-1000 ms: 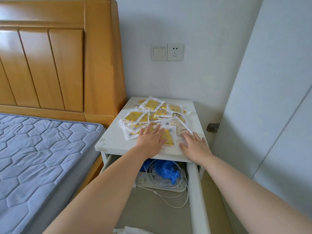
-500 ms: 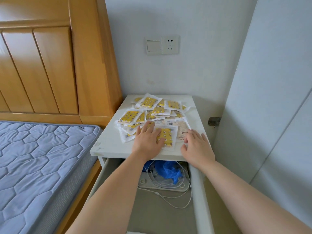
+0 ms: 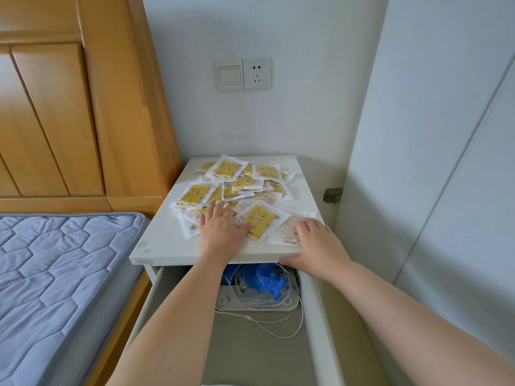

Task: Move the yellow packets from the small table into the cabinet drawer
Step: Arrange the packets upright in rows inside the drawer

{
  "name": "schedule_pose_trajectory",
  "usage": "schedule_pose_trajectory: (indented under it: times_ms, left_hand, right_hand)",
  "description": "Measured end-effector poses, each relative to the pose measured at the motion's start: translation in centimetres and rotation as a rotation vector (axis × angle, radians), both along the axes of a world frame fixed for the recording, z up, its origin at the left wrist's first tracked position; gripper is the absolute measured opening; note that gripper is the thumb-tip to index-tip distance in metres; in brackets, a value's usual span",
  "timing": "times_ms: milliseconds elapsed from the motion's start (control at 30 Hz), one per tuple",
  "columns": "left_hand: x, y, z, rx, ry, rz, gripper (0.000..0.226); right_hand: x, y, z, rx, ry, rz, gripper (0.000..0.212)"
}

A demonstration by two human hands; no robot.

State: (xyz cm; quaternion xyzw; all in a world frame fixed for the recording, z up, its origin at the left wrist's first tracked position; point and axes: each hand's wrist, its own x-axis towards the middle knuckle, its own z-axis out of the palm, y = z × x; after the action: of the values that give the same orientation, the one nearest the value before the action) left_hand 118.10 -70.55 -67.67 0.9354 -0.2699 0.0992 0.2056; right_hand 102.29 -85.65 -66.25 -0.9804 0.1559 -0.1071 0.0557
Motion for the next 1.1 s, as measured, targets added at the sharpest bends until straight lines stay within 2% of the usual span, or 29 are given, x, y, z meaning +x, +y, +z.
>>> schedule_pose_trajectory:
  times_ms: [67, 167, 267, 333, 400, 467, 533, 567, 633, 700, 900, 967, 1033, 1100]
  left_hand:
    - [-0.1, 0.1, 0.1, -0.036, -0.006, 0.002, 0.056]
    - [-0.2, 0.2, 0.1, -0.110, -0.016, 0.002, 0.053]
    - [-0.4, 0.3, 0.2, -0.176, -0.035, -0.002, 0.051]
    - [-0.4, 0.4, 0.3, -0.204, -0.033, -0.003, 0.050]
    - [-0.5, 0.4, 0.3, -0.216, -0.021, -0.010, 0.049]
    - [-0.5, 0.4, 0.4, -0.227, -0.007, -0.018, 0.044]
    - [-0.4, 0.4, 0.2, -0.243, -0.014, -0.029, 0.035]
    - [-0.4, 0.4, 0.1, -0.247, -0.029, -0.041, 0.031]
    - [-0.1, 0.4, -0.2, -0.229, -0.061, -0.065, 0.026]
    - [0.2, 0.4, -0.5, -0.212, -0.070, -0.066, 0.029]
    - [0.1, 0.5, -0.6, -0.311, -0.086, -0.078, 0.033]
    - [-0.2, 0.6, -0.5, -0.340, -0.051, -0.086, 0.039]
    - [-0.4, 0.6, -0.2, -0.298, -0.031, -0.094, 0.054]
    - [-0.2, 0.5, -0.1, -0.246, -0.026, -0.087, 0.055]
  right_hand:
    - [-0.1, 0.2, 0.5, -0.088, 0.042, 0.030, 0.062]
    - [-0.5, 0.7, 1.3, -0.122, 0.043, 0.074, 0.023]
    - [-0.6, 0.4, 2.6, -0.007, -0.158, -0.119, 0.010]
    - [-0.3, -0.2, 3.5, 0.108, -0.410, -0.260, 0.010]
    - [0.8, -0.8, 4.3, 0.380, -0.685, -0.319, 0.010]
    - [2.7, -1.5, 4.9, 0.830, -0.786, -0.314, 0.006]
    - [5.0, -2.2, 4.5, 1.291, -0.636, -0.266, 0.009]
    - [6.0, -2.4, 4.0, 1.392, -0.495, -0.269, 0.015]
    - [7.6, -2.8, 2.6, 1.338, -0.259, -0.310, 0.037]
    - [8.5, -2.8, 2.0, 1.196, -0.174, -0.320, 0.048]
    - [9.1, -1.9, 1.6, 0.997, -0.138, -0.217, 0.031]
    - [9.1, -1.5, 1.6, 0.989, -0.135, -0.192, 0.032]
    - [8.9, -1.1, 1.7, 1.019, -0.180, -0.170, 0.027]
    - [8.6, -0.9, 1.4, 1.060, -0.254, -0.143, 0.026]
